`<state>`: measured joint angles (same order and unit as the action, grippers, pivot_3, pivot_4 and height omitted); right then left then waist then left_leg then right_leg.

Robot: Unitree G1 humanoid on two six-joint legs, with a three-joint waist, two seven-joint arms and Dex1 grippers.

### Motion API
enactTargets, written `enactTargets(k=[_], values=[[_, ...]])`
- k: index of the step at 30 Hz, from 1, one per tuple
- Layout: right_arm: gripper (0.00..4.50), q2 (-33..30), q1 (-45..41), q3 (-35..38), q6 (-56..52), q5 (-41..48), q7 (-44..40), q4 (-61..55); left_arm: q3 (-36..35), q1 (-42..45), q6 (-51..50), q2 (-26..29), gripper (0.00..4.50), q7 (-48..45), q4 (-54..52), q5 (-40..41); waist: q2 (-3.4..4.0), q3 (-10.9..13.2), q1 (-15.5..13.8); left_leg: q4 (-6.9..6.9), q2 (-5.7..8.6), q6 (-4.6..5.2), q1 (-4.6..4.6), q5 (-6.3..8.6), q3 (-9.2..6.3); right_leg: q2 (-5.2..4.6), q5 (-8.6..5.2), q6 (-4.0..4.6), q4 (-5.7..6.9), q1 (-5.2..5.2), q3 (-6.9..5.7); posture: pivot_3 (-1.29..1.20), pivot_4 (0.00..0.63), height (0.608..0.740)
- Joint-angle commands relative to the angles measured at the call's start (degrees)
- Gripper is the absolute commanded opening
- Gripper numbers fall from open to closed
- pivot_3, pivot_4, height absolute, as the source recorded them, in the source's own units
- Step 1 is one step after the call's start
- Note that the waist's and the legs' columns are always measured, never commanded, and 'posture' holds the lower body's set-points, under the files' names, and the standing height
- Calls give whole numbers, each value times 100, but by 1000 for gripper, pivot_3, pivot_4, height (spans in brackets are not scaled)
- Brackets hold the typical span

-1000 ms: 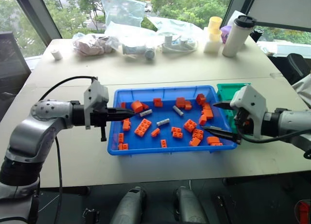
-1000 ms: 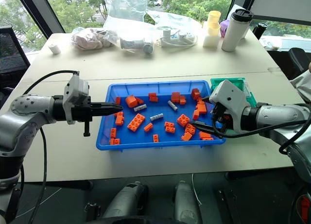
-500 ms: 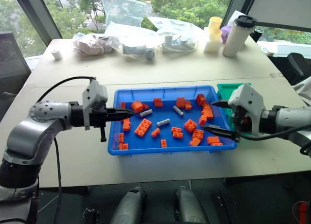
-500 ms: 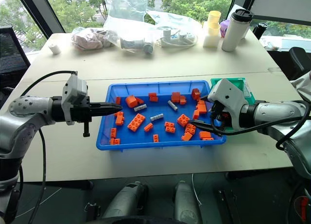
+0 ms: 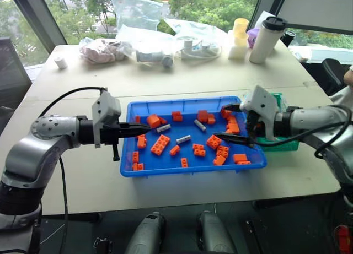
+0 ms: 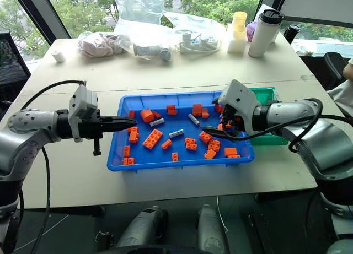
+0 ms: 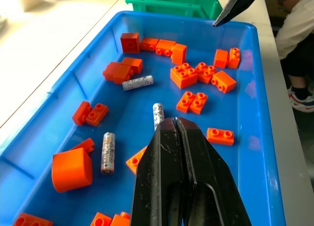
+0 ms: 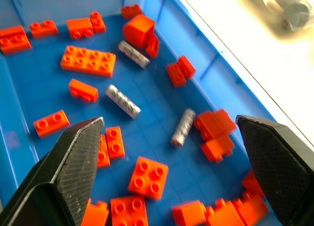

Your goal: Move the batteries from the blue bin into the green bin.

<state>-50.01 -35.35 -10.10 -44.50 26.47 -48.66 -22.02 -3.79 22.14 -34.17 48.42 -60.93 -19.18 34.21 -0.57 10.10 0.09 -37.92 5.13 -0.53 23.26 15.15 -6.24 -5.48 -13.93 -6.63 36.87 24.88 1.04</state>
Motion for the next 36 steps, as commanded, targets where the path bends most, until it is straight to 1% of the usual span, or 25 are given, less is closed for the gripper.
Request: enactTargets(k=[1,4,5,9,14,17,19,23,26,33,34,36], values=[[4463,739,-767,-834,416,-647,-132,932,-246,31,113,77,0,71,-82,-19,0,0,59,0,1,-2,1,-1,-1,0,0,0,1,2,0,0,150,740],[4463,1342,-1267,-1205,693,-953,-361,1787,-328,22,85,109,0,119,-80,2,0,1,58,4,2,-4,5,-2,-1,0,0,0,7,12,1,0,150,740],[4463,1522,-1412,-1308,805,-1070,-409,2078,-355,18,74,121,0,140,-84,10,-1,1,54,4,3,-22,7,-13,-3,2,0,0,8,15,0,0,150,740],[4463,2397,-2048,-1753,1489,-1714,-504,3717,-507,-68,22,188,0,229,-170,43,-1,1,90,4,8,-35,11,-20,0,5,1,1,9,21,4,0,150,740],[4463,3179,-2533,-1899,2379,-2336,-536,5380,-636,-249,-30,192,0,384,-374,83,-1,1,84,12,7,-44,12,-26,-1,8,1,1,15,33,6,0,150,740],[4463,3440,-2722,-1996,2957,-2760,-522,6144,-636,-287,-50,161,0,479,-469,101,0,1,95,13,8,-47,12,-27,0,9,1,1,16,35,8,0,150,740],[4463,3569,-2787,-1991,3119,-2933,-536,6497,-642,-316,-48,165,0,516,-499,95,0,1,105,17,8,-49,12,-28,0,10,1,1,18,38,8,0,150,740],[4463,3720,-2791,-1931,3273,-3107,-728,6779,-638,-343,-37,176,0,564,-525,81,0,0,118,23,7,-55,10,-32,0,13,1,2,20,41,12,0,150,740],[3789,3843,-2772,-1884,3270,-3184,-800,6877,-619,-362,-1,185,0,589,-533,38,1,0,126,27,6,-56,7,-32,-1,15,1,2,23,42,12,0,150,740],[259,4011,-2761,-1696,3122,-3291,-772,6899,-568,-316,48,163,0,632,-494,11,1,0,141,31,6,-61,6,-35,-1,16,1,2,27,45,15,0,150,740],[11,4010,-2760,-1651,3091,-3287,-758,6866,-560,-308,57,161,0,631,-481,3,1,0,139,32,6,-61,6,-35,-1,16,1,2,27,45,15,0,150,740],[11,3901,-2738,-1543,2989,-3304,-690,6635,-542,-298,63,154,0,637,-481,-3,1,0,137,32,6,-61,7,-35,-1,16,1,2,26,45,15,0,150,740]])
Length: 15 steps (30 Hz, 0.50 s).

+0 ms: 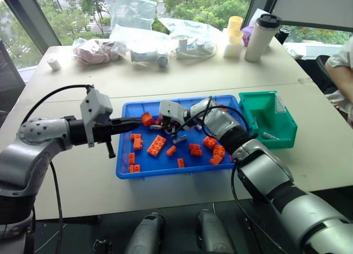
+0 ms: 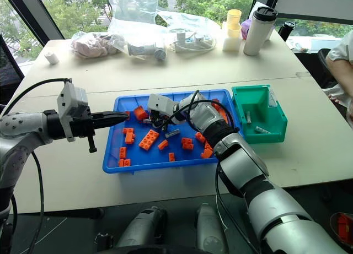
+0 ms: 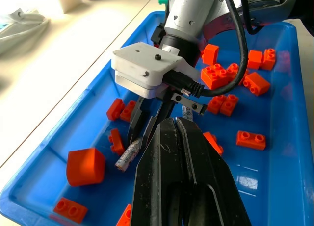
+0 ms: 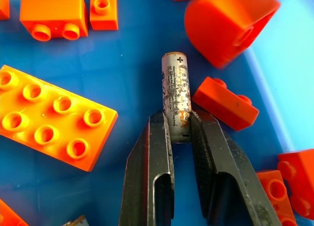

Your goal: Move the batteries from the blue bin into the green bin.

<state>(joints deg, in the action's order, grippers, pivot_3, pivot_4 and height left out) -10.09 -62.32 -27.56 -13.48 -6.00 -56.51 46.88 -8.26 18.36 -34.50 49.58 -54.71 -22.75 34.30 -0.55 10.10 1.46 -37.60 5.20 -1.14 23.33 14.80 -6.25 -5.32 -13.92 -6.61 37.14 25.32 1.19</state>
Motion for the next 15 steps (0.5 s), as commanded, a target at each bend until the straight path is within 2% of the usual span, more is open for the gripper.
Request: enactTargets(k=[1,3,4,6,8,13,15], values=[[11,-240,2,319,-242,-40,141,-581,-81,93,100,31,0,17,-120,-15,1,0,-1,0,0,0,0,0,0,0,0,0,0,0,0,0,150,740],[11,-489,132,542,-537,45,152,-1248,-59,119,106,13,0,21,-113,-17,2,2,-41,1,0,0,2,0,0,0,0,0,0,3,0,0,150,740],[11,-813,349,782,-949,158,88,-2083,-27,145,113,-13,0,21,-100,-18,2,1,-48,1,1,0,3,0,-1,-1,0,0,0,3,0,0,150,740],[11,-1778,946,1553,-1947,305,14,-4061,102,225,163,-90,0,-1,-20,-61,7,4,-131,0,5,0,14,0,-14,-4,0,0,-6,4,-7,0,150,740],[11,-2540,1379,2257,-2870,417,51,-5263,208,298,185,-156,0,-44,21,-72,8,5,-227,-3,10,2,19,1,-17,-5,0,0,-12,3,-7,0,150,740],[11,-3850,2339,3372,-4119,427,385,-6228,486,457,332,-330,0,-180,208,-190,2,1,-145,4,4,36,-1,21,1,-9,-1,0,-18,-13,0,0,150,740],[11,-4194,2793,3697,-4442,518,405,-6440,630,574,435,-414,0,-247,349,-276,3,0,-132,20,-2,35,-14,19,6,-13,-1,1,-17,-21,2,0,150,740]])
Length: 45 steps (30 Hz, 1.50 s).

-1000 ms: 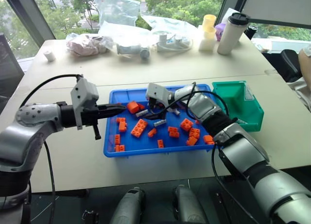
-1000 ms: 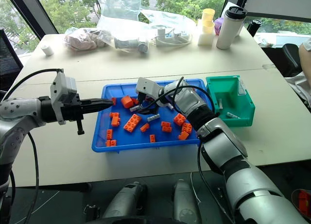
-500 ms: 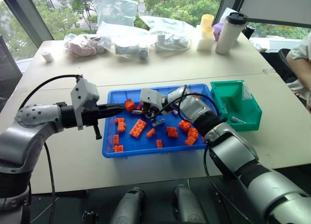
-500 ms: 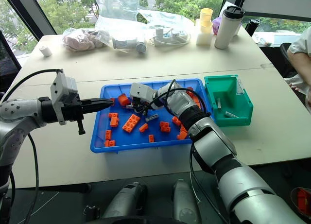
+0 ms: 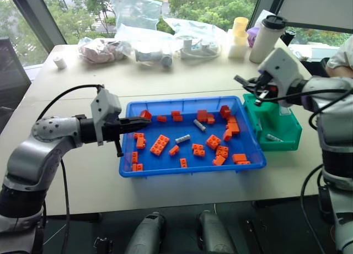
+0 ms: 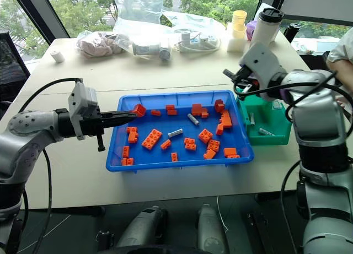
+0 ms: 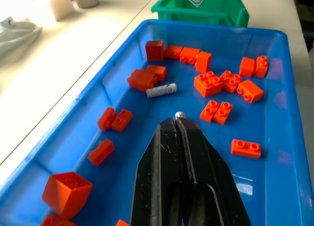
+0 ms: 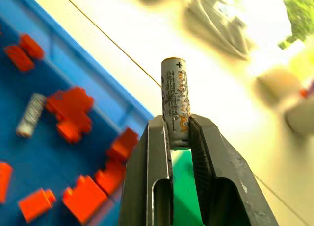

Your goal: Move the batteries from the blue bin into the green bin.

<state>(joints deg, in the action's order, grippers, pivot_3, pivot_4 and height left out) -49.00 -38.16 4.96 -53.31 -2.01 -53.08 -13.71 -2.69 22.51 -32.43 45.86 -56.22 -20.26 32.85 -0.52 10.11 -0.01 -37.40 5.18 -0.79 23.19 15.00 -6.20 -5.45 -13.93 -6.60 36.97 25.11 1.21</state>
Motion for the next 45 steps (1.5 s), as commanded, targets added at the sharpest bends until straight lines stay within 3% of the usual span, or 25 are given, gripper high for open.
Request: enactTargets(k=[1,6,12,15,19,26,38,41,45], values=[[11,-398,570,519,-556,178,69,-462,128,217,266,-81,0,-123,165,-160,1,0,35,5,-2,0,-3,0,2,1,0,0,0,0,1,0,150,740],[11,-501,1443,593,-572,399,189,-556,345,466,505,-216,0,-290,490,-365,3,0,84,7,-2,0,-4,-1,7,-1,0,0,2,4,7,0,150,740],[2942,-534,1501,714,-550,682,362,-641,349,509,589,-257,0,-371,577,-439,3,0,62,6,0,0,-2,-2,7,0,0,0,2,5,7,0,150,740],[4450,-439,790,532,-500,1056,285,-823,335,505,590,-275,0,-370,566,-459,6,2,80,6,0,-1,-2,-2,8,0,0,0,1,5,6,0,150,740],[4450,160,-145,-481,-441,1671,-133,-876,349,572,605,-320,0,-376,615,-506,2,-1,115,10,-10,-3,-5,-3,7,8,0,0,1,8,7,0,150,740],[4450,1007,-591,-2456,857,1277,-660,195,270,564,571,-342,0,-284,523,-525,-4,0,53,-9,5,-11,13,-8,-2,2,1,-1,-2,9,-2,0,150,740],[4450,2019,-1295,-3444,2666,386,-1118,2921,69,247,396,-248,0,-68,116,-455,-3,0,105,-23,2,-28,16,-17,-3,11,1,-1,7,15,-1,0,150,740],[3586,2228,-1394,-3465,2893,259,-1223,3349,84,193,396,-223,0,-33,66,-487,-3,0,100,-24,2,-29,16,-17,-2,11,1,-2,7,15,-1,0,150,740],[1547,2298,-1426,-3410,2900,182,-1360,3402,94,163,403,-213,0,-28,53,-496,-3,0,85,-25,3,-29,15,-18,-4,10,1,-1,7,14,-1,0,150,740]])
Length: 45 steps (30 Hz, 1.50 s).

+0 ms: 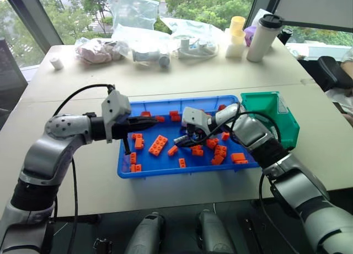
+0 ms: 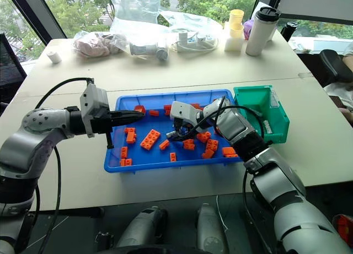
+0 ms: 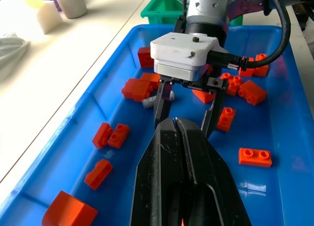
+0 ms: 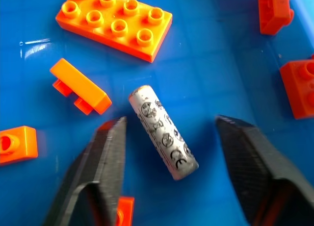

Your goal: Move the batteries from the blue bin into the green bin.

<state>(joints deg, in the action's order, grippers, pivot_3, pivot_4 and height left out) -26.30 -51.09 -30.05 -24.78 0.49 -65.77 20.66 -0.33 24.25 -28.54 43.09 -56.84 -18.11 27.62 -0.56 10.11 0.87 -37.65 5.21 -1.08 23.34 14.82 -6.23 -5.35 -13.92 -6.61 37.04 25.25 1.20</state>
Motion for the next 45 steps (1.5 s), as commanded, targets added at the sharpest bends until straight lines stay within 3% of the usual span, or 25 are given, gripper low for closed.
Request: enactTargets(k=[1,3,7,13,18,22,30,33,37,45], values=[[1033,36,-132,108,38,-83,-104,-47,-141,-11,15,65,0,34,-161,30,0,0,-1,0,0,0,0,0,0,0,0,0,0,0,0,0,150,740],[23,-19,-130,249,-64,-93,-10,-243,-120,6,21,54,0,33,-149,27,0,0,3,0,0,0,0,0,0,0,0,0,0,0,0,0,150,740],[23,-230,-194,994,-691,45,501,-1074,-84,41,35,35,0,24,-124,17,2,1,-2,0,0,0,2,0,0,0,0,0,2,5,1,0,150,740],[23,-1190,-9,2274,-1891,-14,1320,-2226,-52,74,68,20,0,-36,-72,19,1,1,-53,-2,6,1,5,1,-2,-7,0,0,0,1,-1,0,150,740],[23,-2312,918,3277,-2610,21,1614,-2681,106,239,166,-93,0,-142,105,-35,1,1,-66,1,4,25,5,15,-2,-8,0,0,-3,-1,-5,0,150,740],[23,-2646,1759,3550,-2795,93,1758,-2963,203,383,263,-148,0,-266,282,-92,3,1,-11,0,2,30,4,17,5,-9,0,0,-1,-2,0,0,150,740],[4226,-2620,2100,3743,-2947,423,2010,-3089,267,532,380,-210,0,-389,471,-182,10,-1,-16,7,-4,30,-6,17,17,-3,0,0,3,-1,13,0,150,740],[4414,-2490,1710,3677,-3095,671,2033,-3267,244,536,374,-198,0,-414,468,-191,10,-1,-30,2,-2,30,-4,17,15,-4,0,0,2,-3,11,0,150,740],[4414,-1593,1000,3198,-3858,1328,2083,-3842,223,545,370,-181,0,-418,467,-211,11,0,47,2,-10,30,-6,17,16,-3,0,0,4,-1,14,0,150,740],[4414,-339,1026,2108,-4089,1389,2740,-3789,129,454,284,-113,0,-321,321,-177,5,-3,-49,9,9,-3,6,-2,-2,-13,0,0,1,5,2,0,150,740]])
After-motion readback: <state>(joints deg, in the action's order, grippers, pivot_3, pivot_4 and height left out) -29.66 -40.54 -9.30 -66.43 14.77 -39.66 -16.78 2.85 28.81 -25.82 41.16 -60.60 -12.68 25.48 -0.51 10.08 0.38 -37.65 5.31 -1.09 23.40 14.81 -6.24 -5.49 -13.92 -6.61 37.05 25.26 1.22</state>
